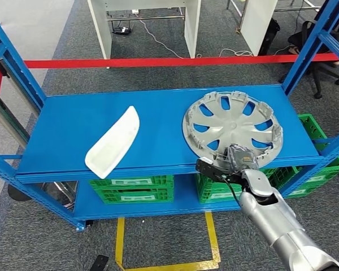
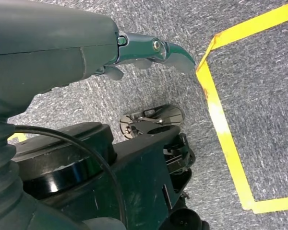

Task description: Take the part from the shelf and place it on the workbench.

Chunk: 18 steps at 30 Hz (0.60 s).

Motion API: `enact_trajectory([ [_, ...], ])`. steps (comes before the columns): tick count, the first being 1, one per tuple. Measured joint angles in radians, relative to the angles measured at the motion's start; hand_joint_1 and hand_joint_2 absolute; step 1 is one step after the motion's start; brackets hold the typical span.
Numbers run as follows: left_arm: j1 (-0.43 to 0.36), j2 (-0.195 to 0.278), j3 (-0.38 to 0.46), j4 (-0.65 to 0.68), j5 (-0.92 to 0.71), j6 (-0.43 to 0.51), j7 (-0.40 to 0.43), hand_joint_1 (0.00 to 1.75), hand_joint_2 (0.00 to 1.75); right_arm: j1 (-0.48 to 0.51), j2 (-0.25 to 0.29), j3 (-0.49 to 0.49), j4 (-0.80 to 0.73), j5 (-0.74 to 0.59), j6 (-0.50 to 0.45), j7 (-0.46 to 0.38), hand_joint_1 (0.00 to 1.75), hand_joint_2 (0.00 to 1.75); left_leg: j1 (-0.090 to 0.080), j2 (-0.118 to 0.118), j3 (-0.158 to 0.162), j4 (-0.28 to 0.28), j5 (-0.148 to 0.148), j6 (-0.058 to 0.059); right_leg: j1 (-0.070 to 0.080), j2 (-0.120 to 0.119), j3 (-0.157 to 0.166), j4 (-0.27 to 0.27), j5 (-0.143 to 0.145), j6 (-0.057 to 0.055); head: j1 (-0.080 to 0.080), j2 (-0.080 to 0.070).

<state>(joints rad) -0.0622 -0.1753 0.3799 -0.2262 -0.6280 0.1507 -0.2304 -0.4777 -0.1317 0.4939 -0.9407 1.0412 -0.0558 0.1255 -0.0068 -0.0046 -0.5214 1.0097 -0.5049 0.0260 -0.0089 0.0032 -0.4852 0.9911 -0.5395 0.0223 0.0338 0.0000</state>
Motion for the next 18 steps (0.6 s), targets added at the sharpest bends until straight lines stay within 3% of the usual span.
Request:
enact_trajectory([
  [11,0.001,0.000,0.013,0.000,0.001,-0.001,-0.005,0.00,1.75,0.025,0.001,0.014,-0.064,0.003,-0.004,-0.003,1.75,1.75,0.000,0.000,0.000,0.000,0.000,0.000,0.000,0.000,-0.001,0.000,0.000,0.000,0.000,0.000],
  [18,0.005,0.000,0.045,0.000,0.031,-0.010,-0.033,0.00,1.75,0.128,-0.004,0.029,-0.262,0.048,-0.086,0.001,1.75,1.75,0.000,0.000,-0.002,0.000,0.000,0.000,0.000,0.000,-0.003,0.000,0.000,0.000,0.000,0.000],
])
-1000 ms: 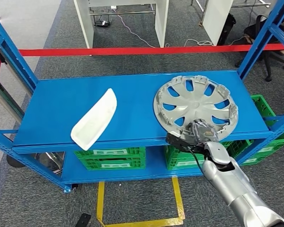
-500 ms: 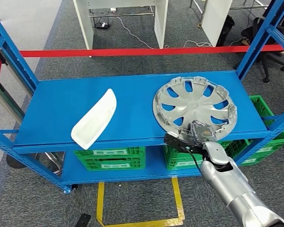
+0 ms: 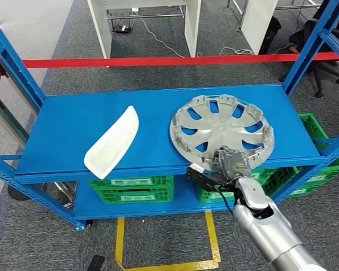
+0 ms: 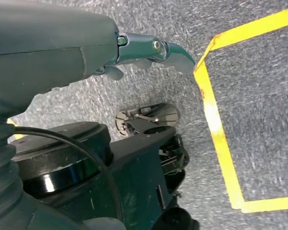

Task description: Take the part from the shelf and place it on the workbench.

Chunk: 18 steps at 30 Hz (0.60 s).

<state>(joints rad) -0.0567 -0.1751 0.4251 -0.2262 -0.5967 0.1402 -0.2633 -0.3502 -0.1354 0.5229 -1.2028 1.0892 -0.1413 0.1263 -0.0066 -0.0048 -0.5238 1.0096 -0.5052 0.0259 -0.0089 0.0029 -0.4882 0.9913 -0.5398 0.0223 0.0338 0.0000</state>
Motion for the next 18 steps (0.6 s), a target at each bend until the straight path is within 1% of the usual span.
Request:
enact_trajectory([
  [3,0.005,0.000,0.023,0.000,0.018,-0.004,-0.019,0.00,1.75,0.071,-0.013,0.006,-0.134,0.042,-0.061,-0.008,1.75,1.75,0.000,-0.001,-0.002,0.000,0.000,0.000,0.000,-0.002,-0.002,0.000,-0.001,0.000,0.000,0.000],
  [5,0.009,0.000,0.038,0.000,0.025,-0.005,-0.039,0.00,1.75,0.144,-0.029,0.008,-0.249,0.101,-0.132,-0.016,1.75,1.75,0.000,-0.004,-0.003,0.000,0.000,0.000,0.000,-0.004,-0.003,0.000,-0.002,0.000,0.000,0.000],
  [7,0.013,-0.002,0.049,0.000,0.024,-0.009,-0.059,0.00,1.75,0.246,-0.052,0.005,-0.377,0.175,-0.224,-0.015,1.75,1.75,0.000,-0.006,-0.005,0.000,-0.001,0.000,0.000,-0.007,-0.003,0.000,-0.003,0.000,0.000,0.000],
  [11,0.014,-0.012,0.062,0.000,0.020,-0.016,-0.078,0.00,1.75,0.484,-0.104,-0.011,-0.610,0.289,-0.429,-0.009,1.75,1.75,-0.002,-0.009,-0.007,0.000,-0.004,0.001,-0.001,-0.009,-0.004,0.000,-0.006,0.000,0.000,0.000],
  [13,0.011,-0.016,0.070,0.000,0.019,-0.018,-0.081,0.00,1.75,0.567,-0.125,-0.015,-0.697,0.326,-0.500,-0.009,1.75,1.75,-0.002,-0.007,-0.008,0.000,-0.005,0.000,-0.001,-0.006,-0.004,0.000,-0.006,0.000,0.000,0.000],
  [15,0.007,-0.019,0.072,0.000,0.013,-0.019,-0.082,0.00,1.75,0.615,-0.139,-0.018,-0.764,0.350,-0.530,-0.012,1.75,1.75,-0.002,-0.005,-0.007,0.000,-0.005,0.000,-0.001,-0.004,-0.005,0.000,-0.006,0.000,0.000,0.000],
  [18,0.002,-0.020,0.075,0.000,0.011,-0.029,-0.096,0.00,1.75,0.651,-0.144,-0.017,-0.841,0.359,-0.537,-0.038,1.75,1.75,-0.002,-0.004,-0.006,0.000,-0.005,0.000,-0.001,-0.004,-0.005,0.000,-0.006,0.001,0.000,0.000],
])
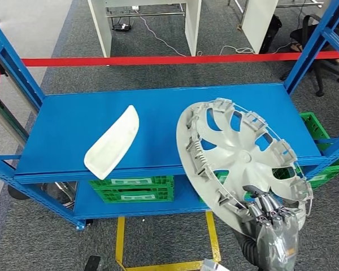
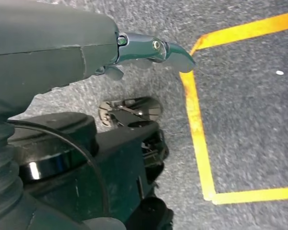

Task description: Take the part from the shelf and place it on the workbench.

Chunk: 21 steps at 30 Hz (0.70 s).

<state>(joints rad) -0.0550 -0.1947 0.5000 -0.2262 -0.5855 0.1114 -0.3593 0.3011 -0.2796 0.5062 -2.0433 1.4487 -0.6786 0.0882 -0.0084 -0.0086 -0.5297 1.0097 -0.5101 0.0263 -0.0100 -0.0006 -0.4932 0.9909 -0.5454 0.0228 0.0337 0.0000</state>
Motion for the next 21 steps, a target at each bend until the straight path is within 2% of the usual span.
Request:
enact_trajectory([
  [4,-0.002,-0.003,0.015,0.000,0.010,-0.005,-0.025,0.00,1.75,0.029,0.002,0.004,-0.074,-0.080,0.000,-0.085,1.75,1.75,0.001,0.000,0.001,0.000,0.000,0.000,0.000,-0.001,0.001,0.000,0.000,0.000,0.000,0.000],
  [6,-0.003,-0.006,0.021,0.000,0.011,-0.008,-0.041,0.00,1.75,0.046,0.008,-0.001,-0.098,-0.200,-0.001,-0.181,1.75,1.75,-0.001,0.000,0.001,0.002,-0.001,0.001,-0.001,-0.001,0.001,-0.001,0.001,0.001,0.000,0.000],
  [9,-0.006,-0.009,0.025,0.000,0.008,-0.007,-0.056,0.00,1.75,0.077,0.038,-0.020,-0.109,-0.419,-0.002,-0.348,1.75,1.75,-0.005,0.000,0.001,0.004,-0.002,0.010,-0.004,-0.001,0.003,-0.007,0.005,0.009,-0.001,0.000],
  [11,-0.008,-0.012,0.028,0.000,0.007,-0.002,-0.057,0.00,1.75,0.095,0.058,-0.035,-0.110,-0.498,-0.002,-0.408,1.75,1.75,0.001,0.002,0.011,-0.019,0.011,0.019,-0.004,-0.001,0.000,-0.002,-0.005,0.014,-0.001,0.000],
  [13,-0.011,-0.015,0.030,0.000,0.006,0.002,-0.060,0.00,1.75,0.108,0.067,-0.043,-0.110,-0.557,-0.004,-0.437,1.75,1.75,0.008,0.006,0.019,-0.041,0.025,0.028,-0.004,0.000,-0.032,0.062,-0.049,0.018,0.002,0.000],
  [15,-0.013,-0.017,0.033,0.000,0.006,0.007,-0.062,0.00,1.75,0.117,0.069,-0.046,-0.109,-0.630,-0.006,-0.453,1.75,1.75,0.009,0.009,0.018,-0.043,0.027,0.030,-0.007,0.001,-0.096,0.191,-0.108,0.023,0.003,0.000],
  [16,-0.014,-0.017,0.036,0.000,0.006,0.009,-0.063,0.00,1.75,0.122,0.069,-0.046,-0.108,-0.661,-0.006,-0.455,1.75,1.75,0.010,0.010,0.018,-0.042,0.026,0.030,-0.010,0.000,-0.124,0.244,-0.121,0.028,0.003,0.000],
  [17,-0.014,-0.018,0.038,0.000,0.006,0.010,-0.063,0.00,1.75,0.127,0.069,-0.046,-0.107,-0.686,-0.006,-0.456,1.75,1.75,0.012,0.010,0.018,-0.041,0.025,0.028,-0.014,0.000,-0.138,0.267,-0.113,0.032,0.003,0.000],
  [18,-0.014,-0.019,0.041,0.000,0.006,0.011,-0.064,0.00,1.75,0.132,0.069,-0.046,-0.104,-0.704,-0.006,-0.456,1.75,1.75,0.015,0.010,0.018,-0.039,0.023,0.024,-0.019,-0.001,-0.134,0.250,-0.085,0.037,0.003,0.000],
  [19,-0.015,-0.019,0.042,0.000,0.005,0.011,-0.064,0.00,1.75,0.136,0.069,-0.045,-0.102,-0.712,-0.006,-0.455,1.75,1.75,0.019,0.010,0.018,-0.034,0.019,0.018,-0.024,-0.002,-0.111,0.195,-0.044,0.044,0.003,0.000],
  [20,-0.015,-0.019,0.044,0.000,0.005,0.011,-0.065,0.00,1.75,0.139,0.069,-0.044,-0.100,-0.716,-0.006,-0.456,1.75,1.75,0.022,0.009,0.016,-0.026,0.014,0.009,-0.028,-0.002,-0.082,0.133,-0.014,0.054,0.004,0.000],
  [21,-0.016,-0.020,0.045,0.000,0.005,0.011,-0.065,0.00,1.75,0.140,0.069,-0.043,-0.099,-0.718,-0.006,-0.456,1.75,1.75,0.024,0.007,0.012,-0.014,0.008,-0.001,-0.030,0.000,-0.056,0.081,0.009,0.057,0.007,0.000],
])
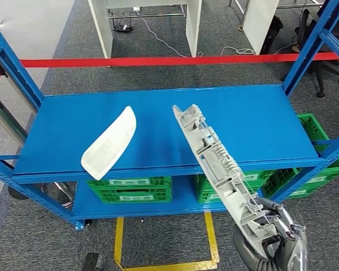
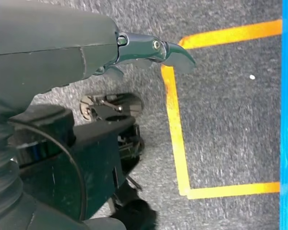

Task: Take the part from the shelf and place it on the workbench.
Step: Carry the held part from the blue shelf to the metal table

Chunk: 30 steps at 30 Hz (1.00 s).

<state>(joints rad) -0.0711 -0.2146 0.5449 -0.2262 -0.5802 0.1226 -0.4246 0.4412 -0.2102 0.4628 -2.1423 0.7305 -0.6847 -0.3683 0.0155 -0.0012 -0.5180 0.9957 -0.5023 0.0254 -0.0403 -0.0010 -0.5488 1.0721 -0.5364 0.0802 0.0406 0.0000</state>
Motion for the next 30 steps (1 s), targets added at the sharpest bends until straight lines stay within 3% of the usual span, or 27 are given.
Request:
enact_trajectory([
  [2,-0.002,0.001,0.002,0.000,0.000,0.001,-0.001,0.00,1.75,0.000,0.000,0.001,0.002,-0.014,0.000,-0.003,1.75,1.75,-0.004,-0.003,-0.010,0.020,-0.006,-0.016,0.000,0.005,0.019,-0.036,0.003,-0.005,0.003,0.000],
  [5,-0.004,0.002,0.006,0.000,0.001,0.004,-0.003,0.00,1.75,0.005,0.000,-0.001,0.004,-0.100,-0.003,-0.023,1.75,1.75,-0.005,-0.003,-0.025,0.038,-0.014,-0.029,0.000,0.005,0.004,-0.027,0.004,-0.027,-0.003,0.000],
  [7,-0.004,0.002,0.010,0.000,0.002,0.006,-0.005,0.00,1.75,0.010,0.000,-0.003,0.006,-0.178,-0.004,-0.050,1.75,1.75,-0.003,-0.002,-0.051,0.101,-0.067,-0.035,0.001,0.001,-0.009,-0.026,0.011,-0.043,-0.007,0.000],
  [9,-0.003,0.003,0.013,0.000,0.002,0.008,-0.007,0.00,1.75,0.014,0.001,-0.003,0.010,-0.252,-0.001,-0.082,1.75,1.75,-0.004,-0.002,-0.096,0.225,-0.143,-0.037,0.009,-0.002,-0.022,-0.026,0.020,-0.058,-0.010,0.000],
  [10,-0.003,0.003,0.016,0.000,0.002,0.009,-0.008,0.00,1.75,0.015,0.002,-0.003,0.013,-0.285,0.004,-0.097,1.75,1.75,-0.005,-0.002,-0.113,0.279,-0.167,-0.034,0.014,-0.003,-0.029,-0.026,0.024,-0.065,-0.011,0.000],
  [11,-0.003,0.004,0.020,0.000,0.002,0.010,-0.008,0.00,1.75,0.016,0.003,-0.003,0.017,-0.315,0.010,-0.111,1.75,1.75,-0.008,-0.002,-0.116,0.305,-0.172,-0.028,0.020,-0.004,-0.035,-0.026,0.029,-0.070,-0.011,0.000],
  [12,-0.003,0.004,0.023,0.000,0.001,0.011,-0.008,0.00,1.75,0.017,0.004,-0.004,0.020,-0.341,0.017,-0.122,1.75,1.75,-0.012,-0.002,-0.102,0.295,-0.159,-0.018,0.027,-0.004,-0.041,-0.026,0.033,-0.075,-0.011,0.000],
  [13,-0.003,0.005,0.025,0.000,0.001,0.012,-0.009,0.00,1.75,0.018,0.006,-0.005,0.023,-0.362,0.024,-0.131,1.75,1.75,-0.019,-0.002,-0.072,0.249,-0.131,-0.004,0.035,-0.004,-0.045,-0.026,0.038,-0.080,-0.011,0.000],
  [15,-0.003,0.010,0.027,0.000,0.001,0.015,-0.010,0.00,1.75,0.019,0.013,-0.009,0.027,-0.398,0.040,-0.149,1.75,1.75,-0.038,-0.002,0.007,0.111,-0.082,0.038,0.044,-0.003,-0.053,-0.027,0.049,-0.087,-0.009,0.000],
  [17,-0.003,0.015,0.031,0.000,0.002,0.018,-0.015,0.00,1.75,0.019,0.021,-0.016,0.031,-0.428,0.061,-0.169,1.75,1.75,-0.054,-0.001,0.050,0.024,-0.063,0.062,0.043,-0.004,-0.060,-0.029,0.062,-0.083,-0.006,0.000],
  [20,-0.001,0.015,0.039,0.000,0.005,0.020,-0.020,0.00,1.75,0.022,0.037,-0.035,0.039,-0.456,0.110,-0.195,1.75,1.75,-0.058,0.000,0.048,-0.010,-0.035,0.061,0.037,-0.005,-0.066,-0.038,0.081,-0.065,-0.007,0.000],
  [21,-0.001,0.016,0.043,0.000,0.008,0.020,-0.022,0.00,1.75,0.025,0.044,-0.044,0.042,-0.457,0.129,-0.202,1.75,1.75,-0.054,0.002,0.046,-0.025,-0.020,0.059,0.038,-0.004,-0.071,-0.035,0.071,-0.060,-0.006,0.000],
  [23,0.000,0.016,0.052,0.001,0.011,0.020,-0.024,0.00,1.75,0.030,0.060,-0.063,0.051,-0.452,0.163,-0.213,1.75,1.75,-0.045,0.005,0.034,-0.046,0.008,0.050,0.037,-0.001,-0.093,0.018,0.004,-0.049,-0.005,0.000],
  [25,0.004,0.016,0.058,0.001,0.012,0.020,-0.026,0.00,1.75,0.032,0.073,-0.078,0.062,-0.448,0.186,-0.216,1.75,1.75,-0.041,0.007,0.009,-0.043,0.026,0.043,0.031,0.000,-0.120,0.129,-0.079,-0.035,-0.004,0.000],
  [26,0.008,0.016,0.061,0.001,0.012,0.021,-0.027,0.00,1.75,0.034,0.079,-0.084,0.069,-0.445,0.196,-0.216,1.75,1.75,-0.040,0.008,-0.006,-0.039,0.034,0.039,0.027,-0.001,-0.126,0.178,-0.094,-0.029,-0.004,0.000],
  [27,0.011,0.017,0.065,0.001,0.012,0.022,-0.027,0.00,1.75,0.035,0.083,-0.089,0.076,-0.443,0.202,-0.216,1.75,1.75,-0.037,0.009,-0.021,-0.033,0.041,0.035,0.024,-0.001,-0.121,0.204,-0.088,-0.023,-0.005,0.000],
  [28,0.014,0.018,0.070,0.001,0.012,0.023,-0.027,0.00,1.75,0.036,0.088,-0.094,0.083,-0.440,0.206,-0.217,1.75,1.75,-0.034,0.010,-0.037,-0.026,0.047,0.030,0.020,-0.001,-0.102,0.201,-0.065,-0.017,-0.005,0.000],
  [30,0.019,0.021,0.078,0.001,0.016,0.027,-0.027,0.00,1.75,0.034,0.095,-0.103,0.095,-0.436,0.212,-0.218,1.75,1.75,-0.026,0.011,-0.068,-0.003,0.056,0.018,0.011,-0.001,-0.021,0.101,-0.018,-0.001,-0.004,0.000],
])
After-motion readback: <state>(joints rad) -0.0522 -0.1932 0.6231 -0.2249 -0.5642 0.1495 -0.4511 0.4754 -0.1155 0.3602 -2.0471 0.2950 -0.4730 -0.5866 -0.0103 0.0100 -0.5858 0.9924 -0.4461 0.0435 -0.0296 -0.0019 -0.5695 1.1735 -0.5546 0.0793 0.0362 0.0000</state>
